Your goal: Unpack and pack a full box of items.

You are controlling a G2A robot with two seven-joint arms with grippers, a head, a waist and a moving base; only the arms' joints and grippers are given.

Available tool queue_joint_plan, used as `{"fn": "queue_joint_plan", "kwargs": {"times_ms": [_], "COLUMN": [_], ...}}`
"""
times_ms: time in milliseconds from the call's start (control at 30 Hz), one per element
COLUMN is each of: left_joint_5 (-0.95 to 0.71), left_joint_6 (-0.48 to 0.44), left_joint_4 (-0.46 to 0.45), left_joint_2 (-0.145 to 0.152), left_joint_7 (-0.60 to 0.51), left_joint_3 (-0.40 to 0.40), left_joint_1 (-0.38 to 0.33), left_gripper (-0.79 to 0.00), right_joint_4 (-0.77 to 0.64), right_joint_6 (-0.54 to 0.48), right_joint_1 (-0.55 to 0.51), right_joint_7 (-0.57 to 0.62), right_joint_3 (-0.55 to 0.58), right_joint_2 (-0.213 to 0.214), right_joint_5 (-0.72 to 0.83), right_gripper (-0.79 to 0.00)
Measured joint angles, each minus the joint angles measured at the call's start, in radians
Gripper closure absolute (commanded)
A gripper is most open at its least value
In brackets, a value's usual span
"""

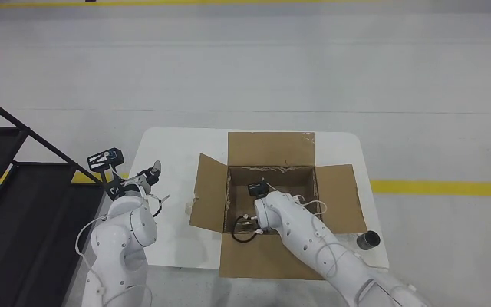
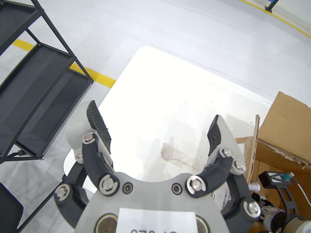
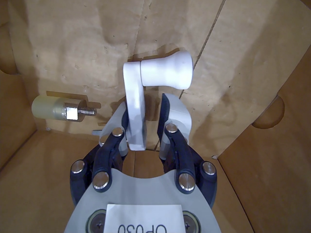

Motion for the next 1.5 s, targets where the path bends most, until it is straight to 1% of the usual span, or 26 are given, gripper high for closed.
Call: {"fn": "queue_joint_plan", "kwargs": {"times_ms": [200,300,400,500,533,600,633,700,733,833,933,1067,1133,1233,1333,1433,1500], "left_joint_5": [0.0,0.0,0.0,0.0,0.0,0.0,0.0,0.0,0.0,0.0,0.0,0.0,0.0,0.0,0.0,0.0,0.0], "left_joint_6": [0.0,0.0,0.0,0.0,0.0,0.0,0.0,0.0,0.0,0.0,0.0,0.0,0.0,0.0,0.0,0.0,0.0], "left_joint_4": [0.0,0.0,0.0,0.0,0.0,0.0,0.0,0.0,0.0,0.0,0.0,0.0,0.0,0.0,0.0,0.0,0.0], "left_joint_2": [0.0,0.0,0.0,0.0,0.0,0.0,0.0,0.0,0.0,0.0,0.0,0.0,0.0,0.0,0.0,0.0,0.0], "left_joint_7": [0.0,0.0,0.0,0.0,0.0,0.0,0.0,0.0,0.0,0.0,0.0,0.0,0.0,0.0,0.0,0.0,0.0], "left_joint_3": [0.0,0.0,0.0,0.0,0.0,0.0,0.0,0.0,0.0,0.0,0.0,0.0,0.0,0.0,0.0,0.0,0.0], "left_joint_1": [0.0,0.0,0.0,0.0,0.0,0.0,0.0,0.0,0.0,0.0,0.0,0.0,0.0,0.0,0.0,0.0,0.0], "left_gripper": [-0.785,-0.785,-0.785,-0.785,-0.785,-0.785,-0.785,-0.785,-0.785,-0.785,-0.785,-0.785,-0.785,-0.785,-0.785,-0.785,-0.785], "right_joint_4": [-0.027,-0.09,-0.215,-0.414,-0.506,-0.64,-0.715,-0.795,-0.824,-0.827,-0.797,-0.777,-0.782,-0.81,-0.845,-0.876,-0.876], "right_joint_6": [0.008,0.004,-0.012,-0.062,-0.094,-0.161,-0.215,-0.297,-0.35,-0.474,-0.565,-0.642,-0.671,-0.69,-0.695,-0.687,-0.687], "right_joint_1": [-0.004,-0.025,-0.081,-0.187,-0.244,-0.337,-0.397,-0.476,-0.518,-0.595,-0.643,-0.683,-0.704,-0.735,-0.769,-0.788,-0.788], "right_joint_7": [-0.033,-0.057,-0.083,-0.098,-0.1,-0.096,-0.09,-0.081,-0.075,-0.064,-0.063,-0.061,-0.067,-0.086,-0.109,-0.112,-0.111], "right_joint_3": [0.036,0.088,0.179,0.321,0.388,0.492,0.562,0.665,0.73,0.873,0.984,1.084,1.136,1.203,1.255,1.266,1.265], "right_joint_2": [0.001,0.015,0.045,0.087,0.104,0.126,0.138,0.149,0.155,0.164,0.173,0.182,0.189,0.198,0.207,0.213,0.213], "right_joint_5": [0.008,0.024,0.045,0.09,0.118,0.179,0.247,0.382,0.483,0.743,0.95,1.138,1.186,1.212,1.201,1.143,1.146], "right_gripper": [0.0,0.0,0.0,0.0,0.0,0.0,0.0,0.0,0.0,0.0,0.0,0.0,0.0,0.0,0.0,0.0,0.0]}}
